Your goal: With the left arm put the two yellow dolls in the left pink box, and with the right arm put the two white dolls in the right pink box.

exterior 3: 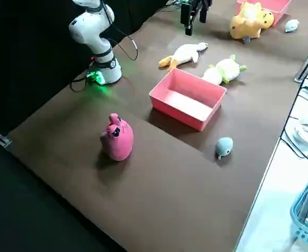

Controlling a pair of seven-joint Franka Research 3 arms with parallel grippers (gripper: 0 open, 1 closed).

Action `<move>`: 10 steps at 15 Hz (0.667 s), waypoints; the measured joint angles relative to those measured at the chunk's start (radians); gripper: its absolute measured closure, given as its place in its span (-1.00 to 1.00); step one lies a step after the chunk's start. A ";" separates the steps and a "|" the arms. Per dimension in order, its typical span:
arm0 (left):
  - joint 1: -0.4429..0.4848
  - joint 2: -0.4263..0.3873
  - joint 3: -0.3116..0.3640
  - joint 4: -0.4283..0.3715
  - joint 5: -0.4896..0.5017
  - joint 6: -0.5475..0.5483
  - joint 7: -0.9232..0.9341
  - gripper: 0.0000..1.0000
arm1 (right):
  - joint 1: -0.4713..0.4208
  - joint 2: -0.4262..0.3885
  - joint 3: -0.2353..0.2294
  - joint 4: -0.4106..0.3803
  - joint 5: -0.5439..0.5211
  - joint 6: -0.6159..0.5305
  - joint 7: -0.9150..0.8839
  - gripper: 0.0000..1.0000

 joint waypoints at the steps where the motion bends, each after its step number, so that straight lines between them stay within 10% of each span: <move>1: 0.000 0.000 0.000 0.000 0.000 0.000 0.000 -1.00 | 0.000 0.000 0.000 0.000 0.000 0.000 0.000 -1.00; 10: -0.008 0.002 -0.005 -0.004 0.000 -0.003 0.000 -1.00 | 0.000 0.000 0.000 0.000 -0.001 0.000 0.000 -1.00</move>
